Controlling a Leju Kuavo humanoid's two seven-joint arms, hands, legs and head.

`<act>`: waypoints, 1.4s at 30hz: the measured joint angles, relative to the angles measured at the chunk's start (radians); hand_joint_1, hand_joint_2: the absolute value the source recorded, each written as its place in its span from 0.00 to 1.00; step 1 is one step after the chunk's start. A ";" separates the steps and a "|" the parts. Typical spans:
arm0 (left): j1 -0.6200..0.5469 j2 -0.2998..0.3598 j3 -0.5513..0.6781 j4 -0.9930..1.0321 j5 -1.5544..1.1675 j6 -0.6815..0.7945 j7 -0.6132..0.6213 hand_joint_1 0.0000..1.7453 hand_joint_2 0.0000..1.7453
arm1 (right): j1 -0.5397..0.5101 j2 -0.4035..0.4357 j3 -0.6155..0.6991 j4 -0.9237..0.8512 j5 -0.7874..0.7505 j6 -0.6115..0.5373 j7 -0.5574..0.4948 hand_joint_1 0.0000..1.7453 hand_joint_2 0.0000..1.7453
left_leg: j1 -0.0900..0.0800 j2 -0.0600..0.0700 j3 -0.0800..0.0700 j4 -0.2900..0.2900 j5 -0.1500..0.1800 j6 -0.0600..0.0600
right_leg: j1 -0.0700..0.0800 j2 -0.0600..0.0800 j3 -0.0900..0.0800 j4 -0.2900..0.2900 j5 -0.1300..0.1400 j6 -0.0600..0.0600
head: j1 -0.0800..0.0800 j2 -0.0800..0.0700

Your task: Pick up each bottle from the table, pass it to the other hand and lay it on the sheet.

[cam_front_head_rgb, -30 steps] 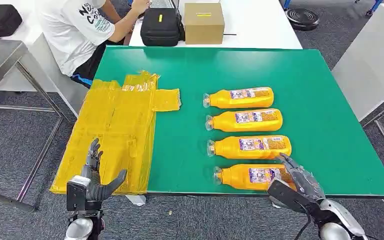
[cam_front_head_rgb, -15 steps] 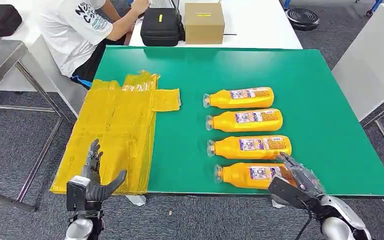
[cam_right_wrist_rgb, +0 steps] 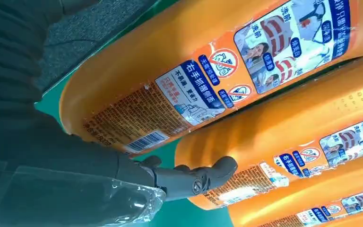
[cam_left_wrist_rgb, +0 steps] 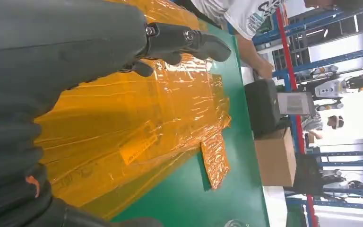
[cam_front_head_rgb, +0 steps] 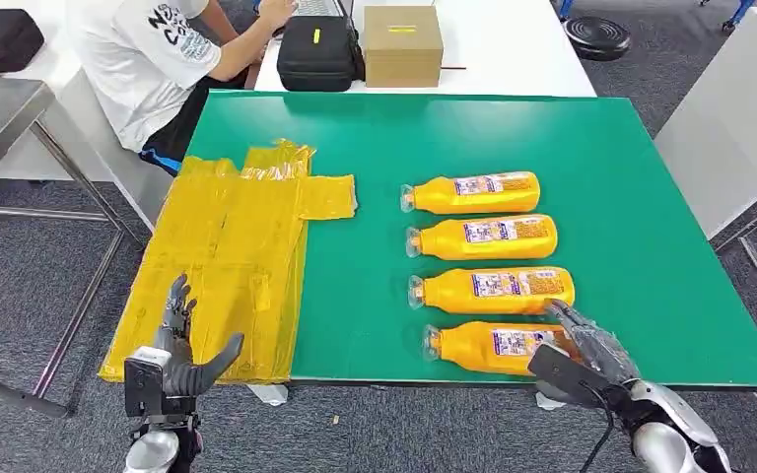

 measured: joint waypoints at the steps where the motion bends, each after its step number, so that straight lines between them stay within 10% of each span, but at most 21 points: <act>1: 0.000 0.000 0.000 0.000 0.000 -0.001 0.000 0.00 1.00 | -0.001 0.000 0.000 0.002 0.000 0.002 0.000 0.36 1.00 | 0.000 0.000 0.000 0.000 0.000 0.000 | 0.000 0.000 0.000 0.000 0.000 0.000 | 0.000 0.000; 6: 0.000 0.000 0.001 0.000 0.003 -0.002 0.000 0.00 1.00 | -0.015 0.000 0.003 0.013 -0.002 0.013 0.000 0.83 1.00 | 0.000 0.000 0.000 0.000 0.000 0.000 | 0.000 0.000 0.000 0.000 0.000 0.000 | 0.000 0.000; 16: 0.000 0.000 0.005 0.000 0.004 -0.004 0.002 0.00 1.00 | -0.044 0.000 0.005 0.039 -0.005 0.026 0.000 1.00 1.00 | 0.000 0.000 0.001 0.000 0.000 0.000 | 0.000 0.000 0.000 0.000 0.000 0.000 | 0.000 0.000; 42: 0.000 0.000 0.014 0.000 0.011 0.000 0.002 0.00 1.00 | -0.088 -0.003 0.021 0.075 0.002 0.032 -0.009 1.00 1.00 | 0.000 0.000 0.004 0.000 0.000 0.000 | 0.000 0.000 0.004 0.000 0.000 0.000 | 0.000 0.000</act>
